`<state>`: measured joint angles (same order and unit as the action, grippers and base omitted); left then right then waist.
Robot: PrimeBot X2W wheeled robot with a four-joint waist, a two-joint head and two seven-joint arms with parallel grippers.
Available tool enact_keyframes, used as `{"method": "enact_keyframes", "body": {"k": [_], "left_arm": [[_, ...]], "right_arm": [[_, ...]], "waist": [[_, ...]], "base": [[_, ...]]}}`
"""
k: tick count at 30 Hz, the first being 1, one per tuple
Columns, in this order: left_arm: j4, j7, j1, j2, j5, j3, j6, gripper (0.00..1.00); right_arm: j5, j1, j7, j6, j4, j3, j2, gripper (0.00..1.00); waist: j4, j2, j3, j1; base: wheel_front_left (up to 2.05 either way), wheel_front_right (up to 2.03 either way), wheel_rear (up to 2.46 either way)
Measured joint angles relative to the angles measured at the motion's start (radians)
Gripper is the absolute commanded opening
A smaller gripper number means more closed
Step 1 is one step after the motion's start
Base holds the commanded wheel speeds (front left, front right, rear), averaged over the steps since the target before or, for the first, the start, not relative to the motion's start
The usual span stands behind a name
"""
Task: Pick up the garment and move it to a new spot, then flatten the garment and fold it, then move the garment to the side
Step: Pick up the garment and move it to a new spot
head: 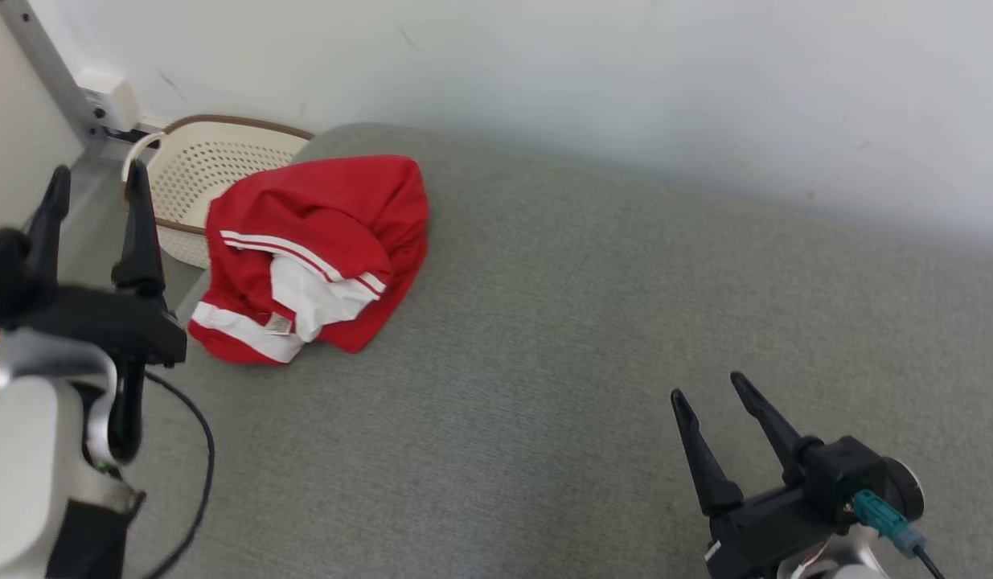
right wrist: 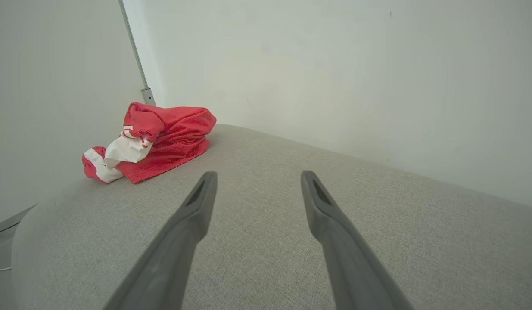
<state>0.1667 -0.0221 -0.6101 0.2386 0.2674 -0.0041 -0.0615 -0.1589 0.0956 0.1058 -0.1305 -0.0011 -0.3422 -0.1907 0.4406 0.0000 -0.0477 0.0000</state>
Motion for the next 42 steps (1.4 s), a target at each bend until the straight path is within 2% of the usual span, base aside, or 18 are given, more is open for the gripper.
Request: {"method": "enact_keyframes", "body": {"k": [5, 12, 19, 24, 25, 26, 27, 30, 36, 42], "left_arm": [[0.224, 0.077, -0.142, 0.011, 0.041, -0.012, 0.044, 1.00], [0.507, 0.132, -0.251, 0.007, 0.081, -0.018, 0.087, 1.00], [0.704, 0.187, -0.314, 0.006, 0.131, -0.006, 0.113, 1.00], [0.784, 0.190, -0.346, 0.013, 0.149, 0.002, 0.122, 1.00], [0.797, 0.188, -0.353, 0.015, 0.156, 0.002, 0.124, 0.80], [0.808, 0.185, -0.358, 0.016, 0.159, 0.003, 0.129, 0.33], [0.818, 0.178, -0.363, 0.017, 0.163, 0.003, 0.131, 0.00], [0.828, 0.124, -0.382, 0.030, 0.156, -0.001, 0.128, 0.00], [0.801, -0.035, -0.427, 0.058, 0.108, -0.017, 0.083, 0.00], [0.743, -0.150, -0.443, 0.076, 0.067, -0.038, 0.050, 0.00]], "right_arm": [[-0.003, 0.046, -0.001, 0.000, -0.015, -0.011, -0.025, 1.00], [-0.010, 0.091, 0.000, 0.000, -0.023, -0.015, -0.057, 1.00], [-0.017, 0.123, 0.008, 0.000, -0.029, -0.016, -0.079, 1.00], [-0.022, 0.139, 0.010, 0.000, -0.028, -0.019, -0.085, 1.00], [-0.023, 0.141, 0.010, 0.000, -0.028, -0.019, -0.085, 1.00], [-0.024, 0.141, 0.010, 0.000, -0.027, -0.019, -0.085, 1.00], [-0.024, 0.141, 0.009, 0.000, -0.025, -0.019, -0.085, 1.00], [-0.026, 0.141, 0.009, 0.000, -0.021, -0.015, -0.085, 1.00], [-0.027, 0.132, 0.009, 0.000, -0.012, -0.005, -0.080, 1.00], [-0.033, 0.113, 0.009, 0.000, -0.001, -0.010, -0.061, 1.00]], "waist": [[-0.047, 0.0000, -0.052, 0.0001], [-0.128, 0.0001, -0.139, 0.0001], [-0.201, 0.0001, -0.227, 0.0002], [-0.243, 0.0002, -0.274, 0.0002], [-0.249, 0.0001, -0.281, 0.0003], [-0.256, 0.0002, -0.288, 0.0003], [-0.261, 0.0001, -0.293, 0.0002], [-0.270, 0.0002, -0.302, 0.0003], [-0.262, 0.0002, -0.277, 0.0001], [-0.248, 0.0001, -0.226, 0.0000]], "base": [[0.00, 0.00, 0.00], [0.00, 0.00, 0.00], [0.00, 0.00, 0.00], [0.00, 0.00, 0.00], [0.00, 0.00, 0.00], [0.00, 0.00, 0.00], [0.00, 0.00, 0.00], [0.00, 0.00, 0.00], [0.00, 0.00, 0.00], [0.00, 0.00, 0.00]]}}
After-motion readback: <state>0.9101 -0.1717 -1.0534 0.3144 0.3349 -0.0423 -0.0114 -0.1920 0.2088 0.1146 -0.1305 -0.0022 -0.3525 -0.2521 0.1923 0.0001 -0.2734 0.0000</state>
